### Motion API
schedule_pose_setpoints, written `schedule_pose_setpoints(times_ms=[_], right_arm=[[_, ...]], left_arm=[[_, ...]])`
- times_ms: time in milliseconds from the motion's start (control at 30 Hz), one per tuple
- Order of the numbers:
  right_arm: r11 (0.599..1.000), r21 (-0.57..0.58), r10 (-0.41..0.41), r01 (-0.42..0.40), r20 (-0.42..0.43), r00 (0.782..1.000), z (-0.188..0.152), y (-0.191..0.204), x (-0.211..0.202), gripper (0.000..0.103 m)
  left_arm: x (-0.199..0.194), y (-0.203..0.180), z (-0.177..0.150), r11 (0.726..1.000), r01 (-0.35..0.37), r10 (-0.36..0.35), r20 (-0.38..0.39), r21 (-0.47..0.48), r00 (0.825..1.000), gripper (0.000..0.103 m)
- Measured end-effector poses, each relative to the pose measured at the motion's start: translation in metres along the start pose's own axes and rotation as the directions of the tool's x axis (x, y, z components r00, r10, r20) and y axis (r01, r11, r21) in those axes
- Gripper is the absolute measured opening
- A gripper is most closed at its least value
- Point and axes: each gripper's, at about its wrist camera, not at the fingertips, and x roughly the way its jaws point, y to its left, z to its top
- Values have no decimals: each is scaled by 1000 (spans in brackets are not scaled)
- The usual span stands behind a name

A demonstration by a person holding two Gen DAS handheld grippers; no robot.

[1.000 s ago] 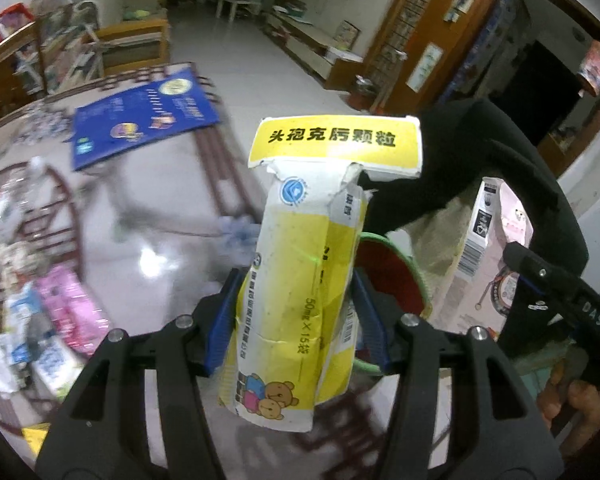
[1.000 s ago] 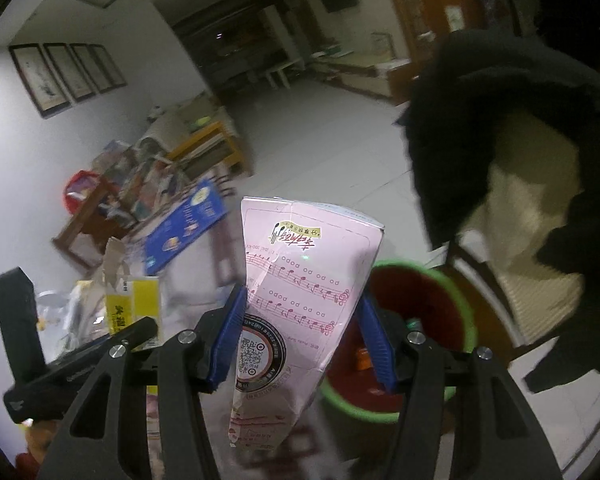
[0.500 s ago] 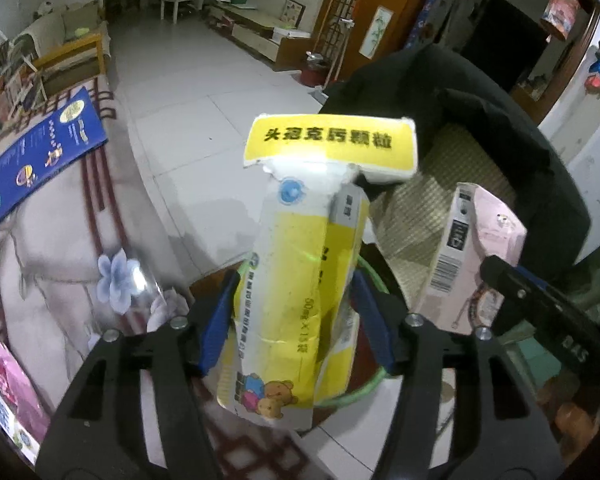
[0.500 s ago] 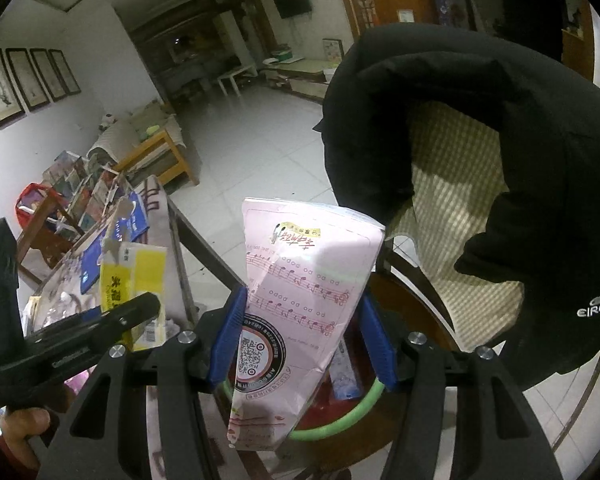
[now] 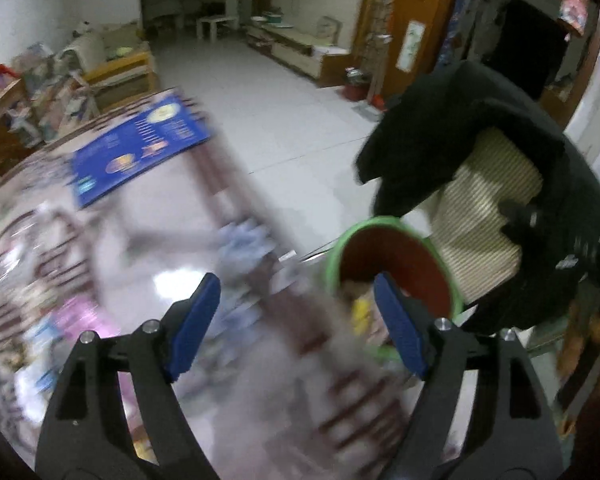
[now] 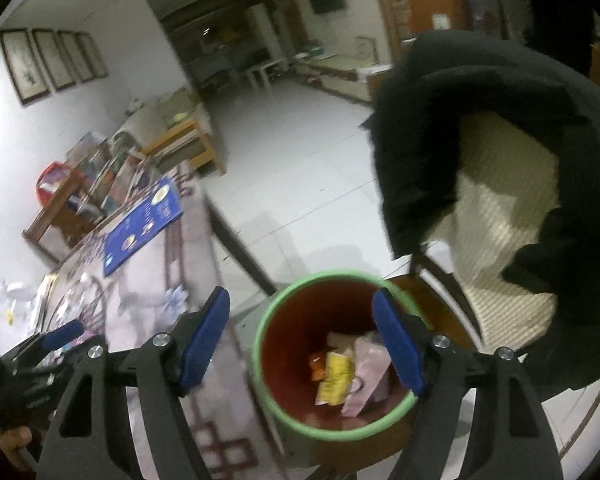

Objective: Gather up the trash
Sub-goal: 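Grasp the crumpled white wrapper with the left tool while the right tool grasps the paper cups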

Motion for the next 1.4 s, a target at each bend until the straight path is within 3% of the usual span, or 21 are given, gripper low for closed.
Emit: schedule_pose_setpoints(times_ms=[133,233,333,400,433,467,567,600,667,700,733,867,933,1100,1133,1167,1200,1233,1267,1400], right_arm=[[996,-64,64,-67,-50,997,-9,40,8,72],[983,-126,120,-132,-98,988,-20,75,14,72],[958,-186,187,-219,-176,967,-35,118,21,72],[928,-228,243,-296,-234,941,-49,151,23,72],[913,-240,268,-330,-257,928,-55,164,22,72],[891,-253,302,-377,-289,909,-64,182,21,72],[798,-309,378,-518,-412,829,-97,238,17,72],[766,-330,387,-552,-448,806,-108,257,15,73],[686,-347,399,-640,-556,729,-144,295,18,76],[662,-347,395,-665,-592,702,-159,306,20,76],[642,-350,381,-682,-627,680,-176,319,24,76],[619,-359,302,-699,-713,633,-220,347,45,76],[611,-370,267,-700,-736,622,-238,356,51,76],[602,-425,173,-676,-757,630,-268,371,65,75],[607,-430,170,-668,-750,639,-271,372,65,66],[613,-439,168,-657,-740,652,-273,372,65,57],[619,-442,164,-649,-736,657,-274,373,65,37],[632,-432,164,-643,-737,656,-275,374,67,30],[647,-418,177,-638,-731,659,-273,373,67,29],[678,-411,232,-609,-667,708,-250,367,54,29]], left_arm=[[-30,52,-39,989,-117,114,-43,-92,993,77],[-58,101,-71,951,-214,202,-75,-225,977,83],[-89,151,-108,872,-314,289,-122,-375,949,83],[-105,176,-132,813,-380,349,-152,-441,925,83],[-116,191,-148,771,-421,387,-174,-477,906,83],[-124,201,-161,738,-445,408,-189,-507,893,83],[-140,224,-199,681,-485,431,-235,-549,871,83],[-142,227,-208,678,-497,434,-250,-542,865,83],[-143,233,-227,676,-524,442,-284,-517,851,83],[-141,236,-237,674,-533,440,-302,-511,846,83],[-139,240,-246,675,-526,418,-318,-518,851,83],[-130,256,-266,657,-485,357,-330,-577,874,83],[-123,263,-270,661,-456,327,-318,-596,890,83],[-109,272,-272,689,-393,255,-303,-609,918,83],[-109,272,-272,696,-383,249,-295,-607,922,83],[-108,272,-272,706,-374,243,-290,-602,926,78],[-105,272,-271,720,-360,229,-287,-593,930,72],[-100,271,-270,735,-347,206,-295,-583,933,53],[-97,270,-271,745,-334,186,-301,-578,935,37],[-95,266,-259,782,-276,149,-262,-559,953,28]])
